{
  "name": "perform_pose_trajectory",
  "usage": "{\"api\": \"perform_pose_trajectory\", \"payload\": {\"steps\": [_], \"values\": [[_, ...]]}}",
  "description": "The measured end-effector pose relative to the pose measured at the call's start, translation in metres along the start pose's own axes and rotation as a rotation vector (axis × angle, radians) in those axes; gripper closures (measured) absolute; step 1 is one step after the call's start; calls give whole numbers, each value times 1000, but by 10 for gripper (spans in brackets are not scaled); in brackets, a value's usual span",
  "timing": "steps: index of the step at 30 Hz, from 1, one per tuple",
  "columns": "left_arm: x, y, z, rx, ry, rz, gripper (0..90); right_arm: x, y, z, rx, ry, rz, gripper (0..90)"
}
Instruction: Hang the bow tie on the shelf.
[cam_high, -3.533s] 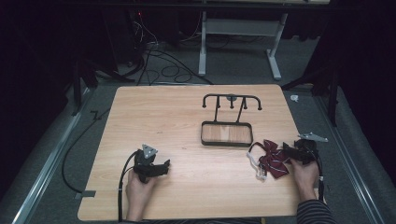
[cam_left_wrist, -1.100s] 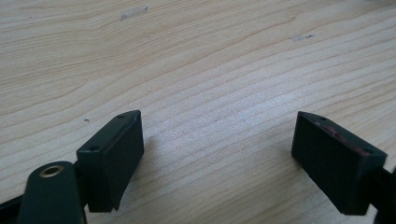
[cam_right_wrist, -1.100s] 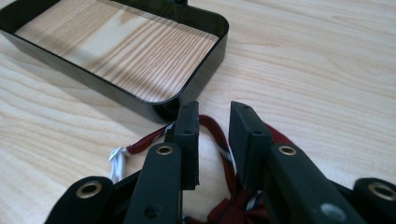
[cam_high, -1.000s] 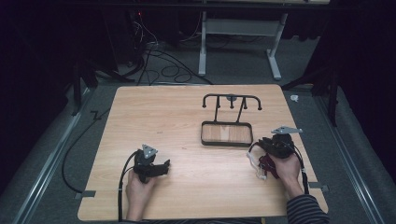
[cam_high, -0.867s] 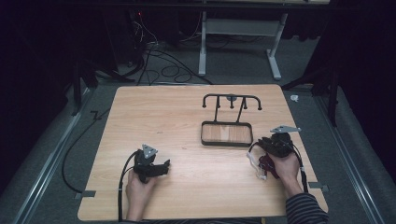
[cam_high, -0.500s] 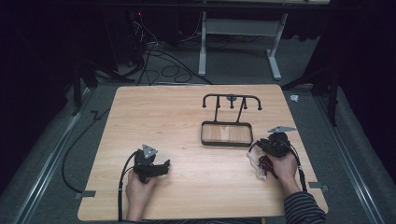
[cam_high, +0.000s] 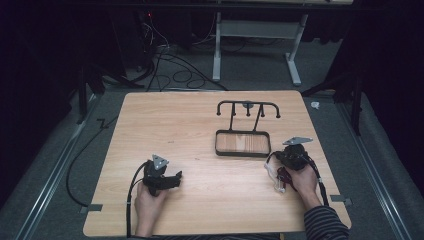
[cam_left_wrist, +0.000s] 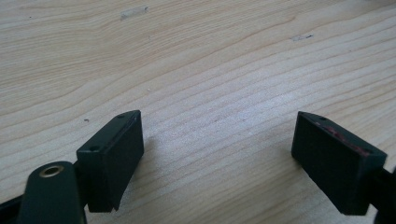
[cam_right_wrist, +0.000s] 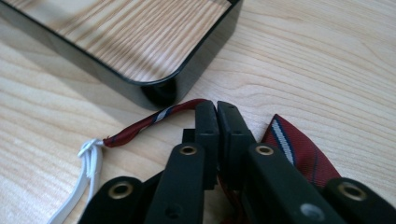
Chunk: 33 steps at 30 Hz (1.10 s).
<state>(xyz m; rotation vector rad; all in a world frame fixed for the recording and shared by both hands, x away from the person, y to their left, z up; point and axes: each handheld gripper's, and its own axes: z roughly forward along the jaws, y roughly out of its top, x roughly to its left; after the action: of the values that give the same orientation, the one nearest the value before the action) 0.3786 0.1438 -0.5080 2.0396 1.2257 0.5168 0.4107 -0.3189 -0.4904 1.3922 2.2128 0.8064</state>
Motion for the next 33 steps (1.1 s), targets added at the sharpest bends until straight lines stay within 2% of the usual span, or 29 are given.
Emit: {"api": "perform_pose_trajectory", "payload": {"steps": [4,7,12,18,21,23,29,33], "values": [[0,0,0,0,0,0,172,1,0,0,-2,4,-6,900],[0,0,0,0,0,0,172,-1,0,-1,2,26,-4,900],[0,0,0,0,0,0,172,-3,0,-4,-22,42,15,900],[0,0,0,0,0,1,172,-4,1,-22,-87,54,29,900],[0,0,0,0,0,1,172,-4,2,-28,-100,53,31,900],[0,0,0,0,0,0,172,-5,2,-38,-129,53,33,900],[0,0,0,0,-1,0,172,-5,2,-49,-159,47,29,900],[0,0,0,0,-1,0,172,-5,2,-63,-207,48,31,900]]}}
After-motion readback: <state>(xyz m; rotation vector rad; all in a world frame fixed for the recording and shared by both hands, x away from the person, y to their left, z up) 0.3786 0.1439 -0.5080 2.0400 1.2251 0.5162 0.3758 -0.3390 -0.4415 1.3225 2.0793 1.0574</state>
